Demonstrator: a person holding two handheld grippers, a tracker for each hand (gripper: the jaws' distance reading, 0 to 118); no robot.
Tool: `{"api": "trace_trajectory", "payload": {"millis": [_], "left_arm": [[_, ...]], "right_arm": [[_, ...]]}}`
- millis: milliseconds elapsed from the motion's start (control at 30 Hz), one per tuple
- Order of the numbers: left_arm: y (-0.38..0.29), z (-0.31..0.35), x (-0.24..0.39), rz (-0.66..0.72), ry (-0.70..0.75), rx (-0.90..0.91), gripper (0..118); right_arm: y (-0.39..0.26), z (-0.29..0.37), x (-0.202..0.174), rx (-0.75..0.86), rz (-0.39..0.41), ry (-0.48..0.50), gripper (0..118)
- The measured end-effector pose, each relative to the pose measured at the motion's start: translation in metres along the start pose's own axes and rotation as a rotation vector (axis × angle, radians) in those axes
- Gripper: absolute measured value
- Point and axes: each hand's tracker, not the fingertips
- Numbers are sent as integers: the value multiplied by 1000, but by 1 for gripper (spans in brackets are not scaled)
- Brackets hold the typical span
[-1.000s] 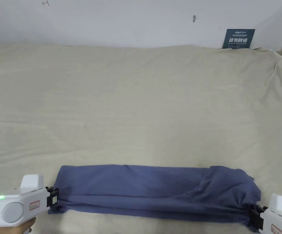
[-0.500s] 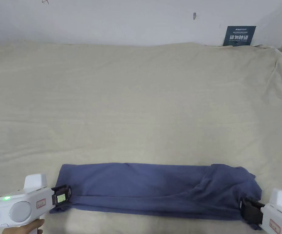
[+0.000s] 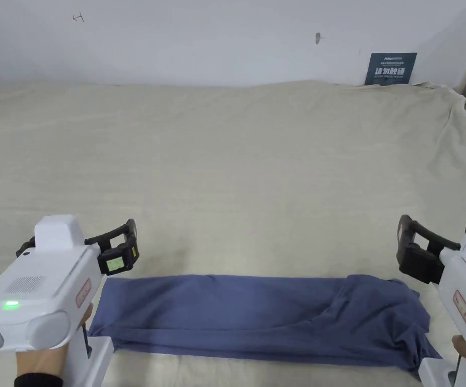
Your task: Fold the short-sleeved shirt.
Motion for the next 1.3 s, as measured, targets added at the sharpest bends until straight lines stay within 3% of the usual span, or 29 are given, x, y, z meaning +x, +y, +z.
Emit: {"api": "trace_trajectory", "payload": {"millis": [67, 100, 167, 200, 267, 300, 533, 967, 1300], "left_arm": [[1, 6, 8, -42, 26, 54, 97], [0, 9, 11, -50, 32, 82, 84], [0, 14, 15, -45, 22, 93, 53], [2, 15, 16, -38, 22, 90, 38], [4, 18, 15, -1, -36, 103, 1], [4, 21, 14, 10, -61, 120, 0], [7, 21, 16, -3, -60, 113, 0], [4, 3, -24, 132, -112, -14, 0], [-9, -49, -101, 399, -332, -331, 0]], "right_arm": [[0, 1, -2, 47, 6, -16, 80], [1, 3, -5, 63, 9, -21, 78], [1, 5, -9, 90, 12, -22, 64], [0, 6, -10, 98, 14, -20, 51], [0, 7, -14, 114, 17, -19, 8], [3, 11, -20, 119, 21, -17, 0], [1, 8, -25, 108, 30, 13, 0], [6, 8, -33, 76, 22, 36, 0], [0, -9, -28, 39, 30, 29, 0]]}}
